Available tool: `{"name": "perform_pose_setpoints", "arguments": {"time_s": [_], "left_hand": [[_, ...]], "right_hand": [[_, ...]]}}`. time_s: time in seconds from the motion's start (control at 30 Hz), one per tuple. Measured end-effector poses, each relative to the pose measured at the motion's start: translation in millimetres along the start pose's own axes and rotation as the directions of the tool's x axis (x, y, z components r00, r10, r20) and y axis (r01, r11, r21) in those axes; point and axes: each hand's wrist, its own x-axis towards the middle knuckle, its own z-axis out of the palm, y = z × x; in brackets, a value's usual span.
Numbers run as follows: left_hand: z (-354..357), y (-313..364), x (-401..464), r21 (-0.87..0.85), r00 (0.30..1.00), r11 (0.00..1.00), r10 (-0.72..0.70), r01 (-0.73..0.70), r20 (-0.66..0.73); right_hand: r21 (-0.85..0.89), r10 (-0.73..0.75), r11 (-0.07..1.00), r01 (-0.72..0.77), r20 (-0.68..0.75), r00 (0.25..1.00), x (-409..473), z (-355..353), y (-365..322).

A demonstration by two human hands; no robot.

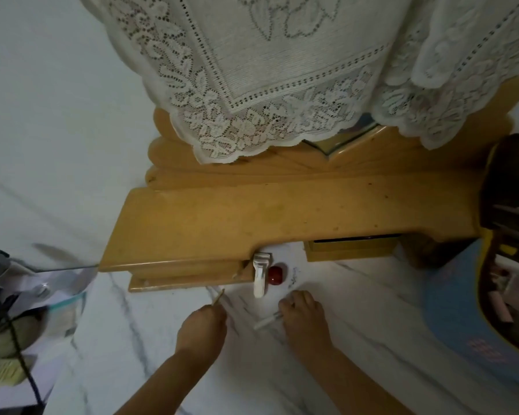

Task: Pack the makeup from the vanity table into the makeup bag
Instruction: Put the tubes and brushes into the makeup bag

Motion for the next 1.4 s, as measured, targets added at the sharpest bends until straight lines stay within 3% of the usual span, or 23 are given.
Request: {"name": "perform_pose_setpoints", "arguments": {"time_s": [0.17, 0.27, 0.43, 0.53, 0.67, 0.73, 0.8, 0.97, 1.07, 1.23, 1.4], "left_hand": [[1, 27, 25, -0.062, 0.993, 0.991, 0.12, -0.121, -0.023], [2, 50, 44, 0.003, 0.956, 0.964, 0.266, -0.268, -0.123], [18, 81, 75, 0.356, 0.866, 0.842, 0.479, -0.406, -0.147], [20, 91, 82, 0.432, 0.848, 0.791, 0.52, -0.432, -0.104], [9, 115, 74, 0.17, 0.867, 0.865, 0.491, -0.473, -0.085], [-2, 136, 58, -0.049, 0.876, 0.876, 0.478, -0.48, -0.061], [-8, 160, 41, -0.246, 0.872, 0.839, 0.486, -0.486, -0.064], [-25, 229, 3, -0.501, 0.765, 0.632, 0.637, -0.592, -0.1], [-27, 269, -20, -0.582, 0.708, 0.546, 0.702, -0.603, -0.075], [-16, 339, -47, -0.606, 0.62, 0.448, 0.778, -0.657, -0.097], [4, 410, -64, -0.619, 0.641, 0.484, 0.766, -0.619, -0.042]], "right_hand": [[0.026, 0.099, 0.995, -0.1, 0.032, 0.995, -3, -14, 6], [0.117, 0.191, 0.971, -0.207, 0.133, 0.973, -9, -34, 16], [0.331, 0.313, 0.886, -0.325, 0.091, 0.946, -31, -47, 37], [0.388, 0.351, 0.855, -0.343, 0.054, 0.935, -45, -58, 50], [0.48, 0.424, 0.794, -0.373, 0.003, 0.906, -62, -68, 68], [0.56, 0.478, 0.731, -0.391, -0.012, 0.878, -71, -76, 77], [0.625, 0.538, 0.672, -0.398, -0.043, 0.842, -81, -86, 88], [0.75, 0.664, 0.54, -0.383, -0.099, 0.741, -114, -119, 126], [0.809, 0.753, 0.465, -0.358, -0.149, 0.641, -139, -139, 158], [0.82, 0.831, 0.447, -0.358, -0.232, 0.505, -182, -176, 223], [0.748, 0.832, 0.515, -0.419, -0.317, 0.456, -212, -214, 283]]}}
